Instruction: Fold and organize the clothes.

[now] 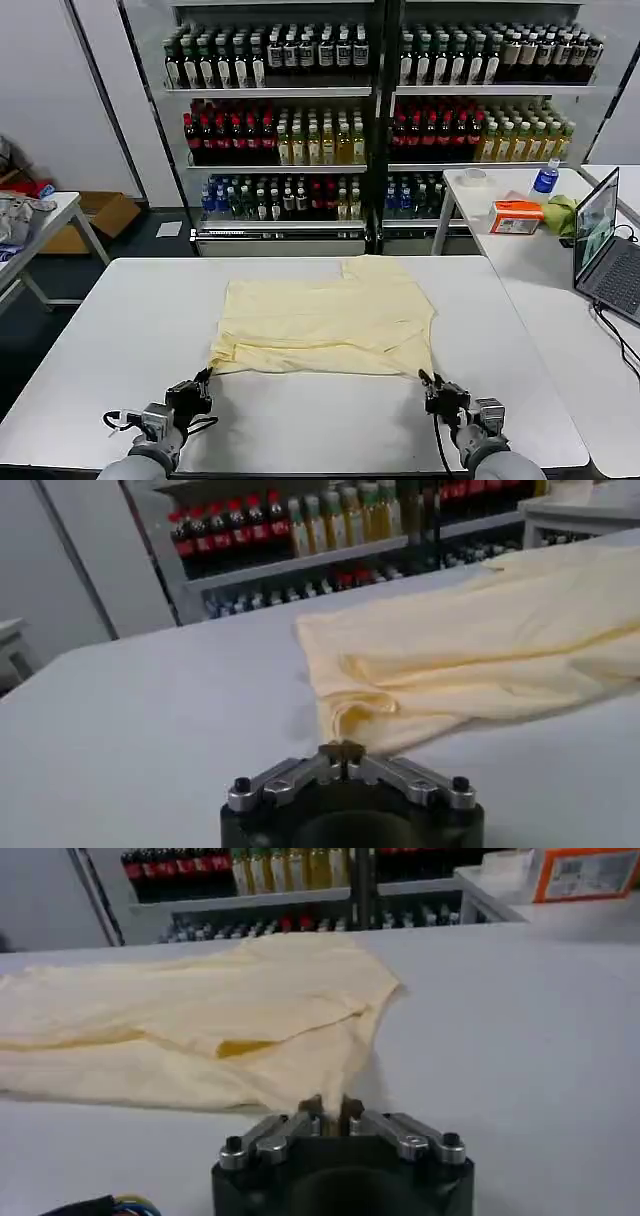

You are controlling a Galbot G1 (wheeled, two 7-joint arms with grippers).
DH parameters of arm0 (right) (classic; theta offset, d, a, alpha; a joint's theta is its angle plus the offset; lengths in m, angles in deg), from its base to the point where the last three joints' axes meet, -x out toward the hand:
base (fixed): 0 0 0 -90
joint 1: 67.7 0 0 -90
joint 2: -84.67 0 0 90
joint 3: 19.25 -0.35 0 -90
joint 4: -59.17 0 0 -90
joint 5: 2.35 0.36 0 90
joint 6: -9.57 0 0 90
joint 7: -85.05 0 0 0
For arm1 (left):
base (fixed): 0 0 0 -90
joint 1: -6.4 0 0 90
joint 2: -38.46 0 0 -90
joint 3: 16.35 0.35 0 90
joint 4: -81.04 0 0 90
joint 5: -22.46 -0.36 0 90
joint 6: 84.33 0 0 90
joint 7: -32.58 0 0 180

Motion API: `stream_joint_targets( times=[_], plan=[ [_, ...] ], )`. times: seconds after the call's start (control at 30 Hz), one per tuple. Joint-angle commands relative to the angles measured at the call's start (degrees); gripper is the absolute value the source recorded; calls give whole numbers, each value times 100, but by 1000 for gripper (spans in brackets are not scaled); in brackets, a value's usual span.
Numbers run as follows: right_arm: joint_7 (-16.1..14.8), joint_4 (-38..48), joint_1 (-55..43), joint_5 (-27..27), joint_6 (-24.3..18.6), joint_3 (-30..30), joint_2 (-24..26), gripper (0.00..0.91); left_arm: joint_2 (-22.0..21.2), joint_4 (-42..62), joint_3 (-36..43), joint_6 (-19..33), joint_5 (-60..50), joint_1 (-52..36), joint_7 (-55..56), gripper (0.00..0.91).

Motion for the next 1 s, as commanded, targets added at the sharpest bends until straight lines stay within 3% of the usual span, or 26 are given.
stream_joint_targets(
  times=[0.03,0.33,0.67,1.0],
  plan=[
    [12,-132,34,26,5,-96,22,0,-4,-147,-11,24,24,82,-32,30],
    [-11,-540,507,28,23,-462,225,0,-69,-647,-232,19,61,550,-35,30],
    [-113,-1276,1627,-252,-11,-1047,359,0,-318,-1163,-545,218,-178,1781,2,20],
    [-82,-1605,2168,-598,62,-1119,383,0,-434,-1498,-625,377,-507,2690,44,20]
  ],
)
